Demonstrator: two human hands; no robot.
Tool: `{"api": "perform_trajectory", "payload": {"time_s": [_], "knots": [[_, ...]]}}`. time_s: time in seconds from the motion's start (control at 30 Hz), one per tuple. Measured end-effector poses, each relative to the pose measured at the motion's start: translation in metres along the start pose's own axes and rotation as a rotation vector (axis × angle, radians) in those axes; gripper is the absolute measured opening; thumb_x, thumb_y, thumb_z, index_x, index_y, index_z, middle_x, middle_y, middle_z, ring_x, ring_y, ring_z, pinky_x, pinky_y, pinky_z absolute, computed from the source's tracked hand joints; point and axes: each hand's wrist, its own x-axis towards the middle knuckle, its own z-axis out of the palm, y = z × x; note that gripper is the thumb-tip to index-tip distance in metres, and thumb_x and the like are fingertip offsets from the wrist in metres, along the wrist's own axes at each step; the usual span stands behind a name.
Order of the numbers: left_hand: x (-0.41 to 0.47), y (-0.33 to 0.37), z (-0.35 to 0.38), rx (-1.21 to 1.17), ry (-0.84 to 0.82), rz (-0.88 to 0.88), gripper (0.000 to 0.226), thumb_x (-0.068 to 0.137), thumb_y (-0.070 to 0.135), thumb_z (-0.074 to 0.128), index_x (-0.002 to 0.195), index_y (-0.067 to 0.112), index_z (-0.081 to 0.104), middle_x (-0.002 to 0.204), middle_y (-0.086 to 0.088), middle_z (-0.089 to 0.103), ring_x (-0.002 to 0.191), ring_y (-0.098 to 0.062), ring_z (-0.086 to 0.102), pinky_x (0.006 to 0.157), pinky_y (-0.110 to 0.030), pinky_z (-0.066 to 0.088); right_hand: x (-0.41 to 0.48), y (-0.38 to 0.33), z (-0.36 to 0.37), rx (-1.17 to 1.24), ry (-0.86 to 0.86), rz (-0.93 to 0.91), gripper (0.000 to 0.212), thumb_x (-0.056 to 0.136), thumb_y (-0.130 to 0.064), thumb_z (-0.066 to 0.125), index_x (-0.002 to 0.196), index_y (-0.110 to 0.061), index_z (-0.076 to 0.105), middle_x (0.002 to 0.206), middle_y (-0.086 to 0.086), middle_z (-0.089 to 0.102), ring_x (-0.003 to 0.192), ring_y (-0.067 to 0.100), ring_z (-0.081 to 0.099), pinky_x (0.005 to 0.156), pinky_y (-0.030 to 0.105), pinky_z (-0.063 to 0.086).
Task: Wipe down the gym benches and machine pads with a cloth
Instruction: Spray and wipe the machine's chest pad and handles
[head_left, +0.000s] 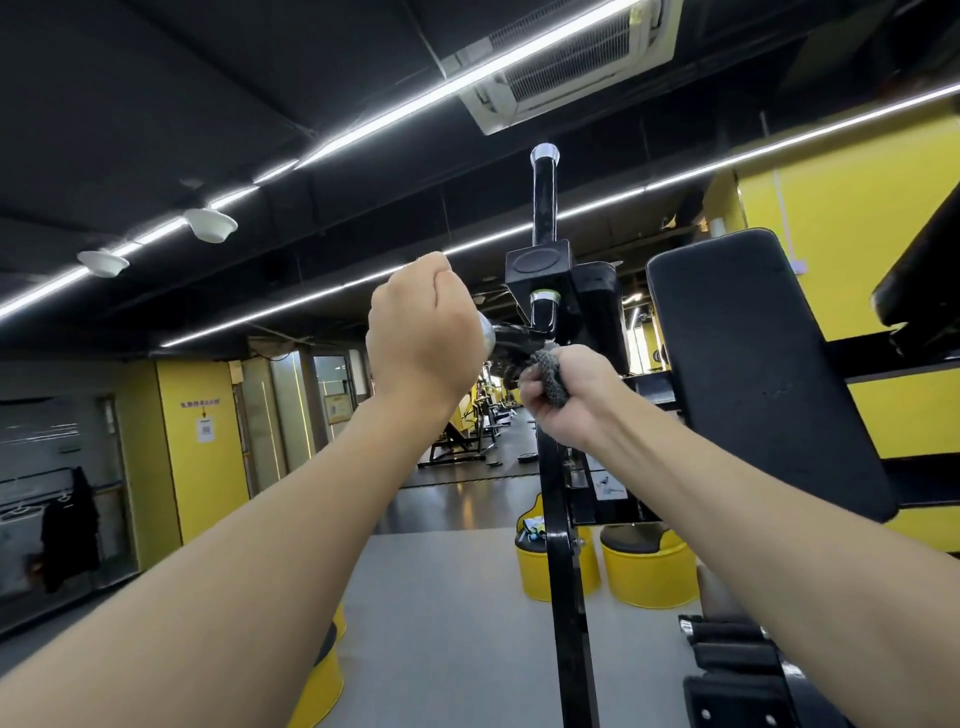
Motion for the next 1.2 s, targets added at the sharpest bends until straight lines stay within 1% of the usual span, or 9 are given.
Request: {"api": "perform_trajectory", "payload": {"time_s": [0.43,0.53,0.63,0.7,0.8,0.9,1.0,1.1,1.2], "knots": [[0.001,0.003,-0.003,0.067,0.017,-0.069,0.025,0.079,0.018,0.029,0.054,0.019,0.027,0.052,0.003,0.03,0.054,-0.021,0.029,0.056,-0.036,0.024,-0.048,0.019,0.021,0.129,-0.153,0.066,0.028,0.097,0.0,0.026,0.078,-0.01,0.044,0.053,0.003,0.047,0.032,0.008,0.042,0.03,0.015,0.03],[0.0,0.008,-0.004,0.076,-0.007,-0.112,0.025,0.079,0.02,0.029,0.054,0.02,0.027,0.053,0.004,0.031,0.055,-0.019,0.03,0.057,-0.035,0.024,-0.067,0.024,0.016,-0.012,-0.228,0.054,0.023,0.095,-0.002,0.03,0.087,-0.012,0.049,0.071,0.006,0.051,0.037,0.009,0.043,0.031,0.018,0.032],[-0.006,-0.003,-0.009,-0.162,-0.032,-0.349,0.02,0.073,0.021,0.037,0.053,0.02,0.039,0.058,0.004,0.044,0.064,-0.021,0.04,0.058,-0.037,0.031,-0.076,0.029,0.008,-0.203,-0.292,0.063,0.025,0.097,-0.011,0.038,0.112,-0.005,0.057,0.09,0.011,0.056,0.042,0.012,0.049,0.033,0.02,0.037],[-0.02,-0.026,-0.018,-0.332,-0.179,-0.671,0.023,0.083,0.026,0.042,0.079,0.013,0.061,0.088,-0.008,0.063,0.085,-0.026,0.056,0.065,-0.032,0.044,-0.069,0.028,0.006,-0.293,-0.199,0.023,0.03,0.098,-0.009,0.039,0.122,-0.003,0.056,0.092,0.014,0.061,0.045,0.014,0.055,0.037,0.023,0.043],[-0.048,-0.053,-0.025,-0.822,-0.705,-1.205,0.044,0.093,0.058,0.04,0.128,0.037,0.054,0.132,-0.023,0.055,0.11,-0.049,0.062,0.083,-0.063,0.051,-0.052,0.032,0.008,-0.558,-0.041,-0.204,0.031,0.099,-0.003,0.037,0.116,-0.009,0.062,0.1,0.019,0.066,0.066,0.022,0.063,0.048,0.028,0.053],[-0.054,-0.057,-0.006,-1.116,-0.963,-1.222,0.053,0.088,0.058,0.045,0.122,0.023,0.066,0.125,-0.021,0.066,0.108,-0.048,0.065,0.091,-0.064,0.048,-0.034,0.044,0.009,-0.918,0.014,-0.385,0.028,0.1,-0.008,0.041,0.108,-0.019,0.066,0.103,0.011,0.069,0.088,0.021,0.063,0.071,0.032,0.053],[-0.048,-0.066,0.015,-1.247,-0.938,-1.287,0.047,0.081,0.038,0.049,0.112,0.011,0.071,0.113,-0.016,0.071,0.101,-0.034,0.069,0.091,-0.053,0.05,-0.01,0.049,0.007,-1.47,0.076,-0.509,0.025,0.094,-0.03,0.045,0.108,-0.031,0.065,0.104,0.0,0.07,0.105,0.024,0.061,0.094,0.045,0.048],[-0.039,-0.089,0.036,-1.395,-0.703,-1.399,0.03,0.094,0.025,0.041,0.109,0.009,0.061,0.1,-0.013,0.067,0.09,-0.028,0.064,0.082,-0.041,0.051,-0.001,0.042,0.004,-1.814,0.15,-0.44,0.03,0.084,-0.047,0.045,0.109,-0.039,0.059,0.111,-0.004,0.063,0.115,0.026,0.052,0.102,0.053,0.039],[-0.027,-0.101,0.055,-1.448,-0.528,-1.377,0.019,0.098,0.018,0.047,0.105,0.004,0.059,0.097,-0.016,0.065,0.087,-0.028,0.063,0.071,-0.037,0.055,-0.013,0.033,0.005,-1.659,0.052,-0.419,0.029,0.095,-0.034,0.052,0.123,-0.038,0.06,0.124,-0.004,0.056,0.117,0.014,0.05,0.099,0.025,0.043]]}}
